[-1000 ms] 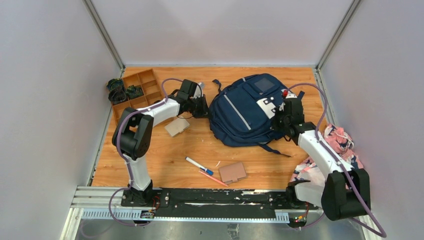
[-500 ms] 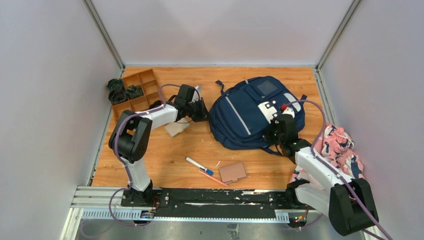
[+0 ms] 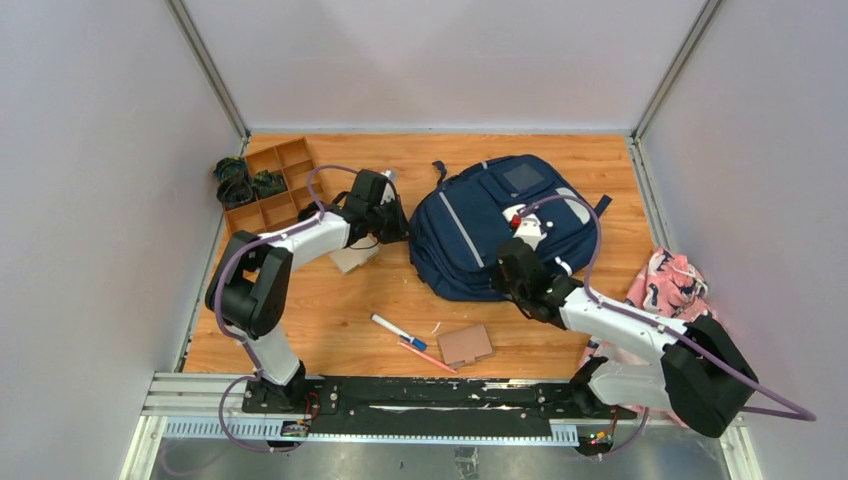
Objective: Pack the student bag
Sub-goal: Unzip the student bag at the center of the board.
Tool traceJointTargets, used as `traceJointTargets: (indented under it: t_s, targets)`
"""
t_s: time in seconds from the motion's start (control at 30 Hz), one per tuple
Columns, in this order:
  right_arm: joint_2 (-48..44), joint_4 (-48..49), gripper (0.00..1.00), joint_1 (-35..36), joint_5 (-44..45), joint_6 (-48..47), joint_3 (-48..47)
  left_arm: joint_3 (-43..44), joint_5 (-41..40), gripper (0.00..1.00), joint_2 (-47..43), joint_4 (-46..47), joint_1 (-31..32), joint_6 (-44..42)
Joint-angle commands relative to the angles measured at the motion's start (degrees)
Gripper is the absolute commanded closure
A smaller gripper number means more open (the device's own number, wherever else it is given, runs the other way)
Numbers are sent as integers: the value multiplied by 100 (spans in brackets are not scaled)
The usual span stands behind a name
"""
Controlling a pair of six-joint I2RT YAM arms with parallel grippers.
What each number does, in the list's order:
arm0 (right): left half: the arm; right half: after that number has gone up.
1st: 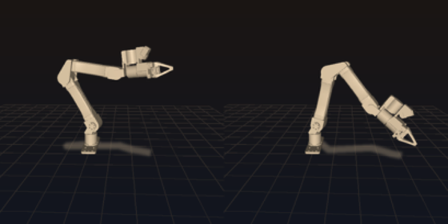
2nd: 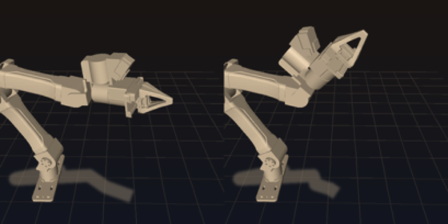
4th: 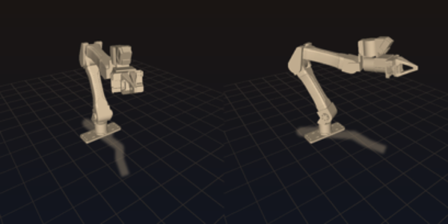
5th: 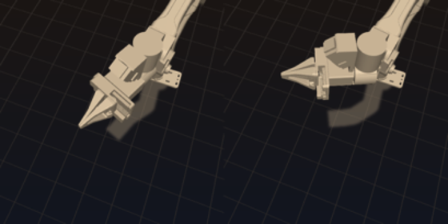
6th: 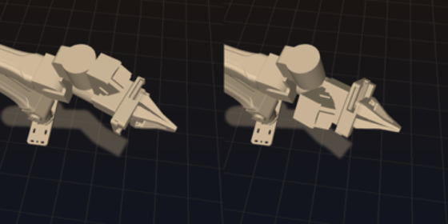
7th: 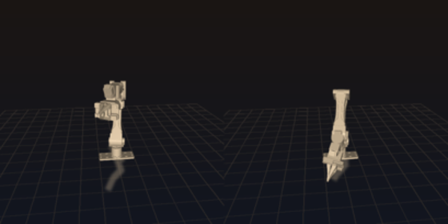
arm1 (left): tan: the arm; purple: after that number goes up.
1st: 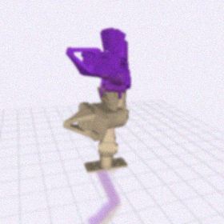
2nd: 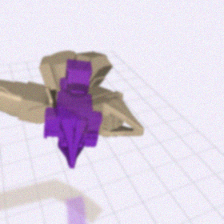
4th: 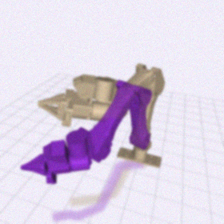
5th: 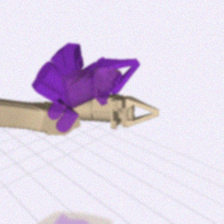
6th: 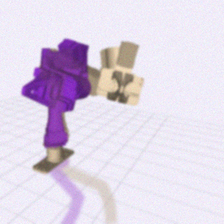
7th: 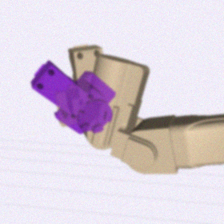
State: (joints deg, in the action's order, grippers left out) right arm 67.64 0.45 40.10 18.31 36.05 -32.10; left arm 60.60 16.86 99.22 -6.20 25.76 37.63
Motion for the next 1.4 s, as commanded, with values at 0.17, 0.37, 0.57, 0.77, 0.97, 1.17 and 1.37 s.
traceJointTargets:
  t_s: [0.17, 0.37, 0.57, 0.77, 0.97, 1.17, 1.37]
  targets:
    - [-1129, 1258, 100, 477, 178, 129, 711, -311, 135, 100, -399, -208, 184, -67]
    - [-1370, 1879, 100, 543, -156, -461, 1210, -332, 323, 100, -229, 70, 184, 169]
    - [-564, 2784, 100, 898, -80, -238, 952, -487, 243, 100, -281, 279, 216, 344]
    - [163, 2653, 100, 1616, 35, -773, 225, -433, 123, 100, -391, 177, 254, 383]
    - [-335, 909, 48, 1598, 425, -1434, -84, 164, -279, 75, -689, -852, 254, -290]
    - [-1960, -14, 37, 1579, 1041, -1769, -48, 794, -845, 48, -1293, -1617, 369, -816]
    - [-2926, -909, 35, 139, 477, -1022, 429, 998, -1432, 46, -1481, -1839, 1532, -789]
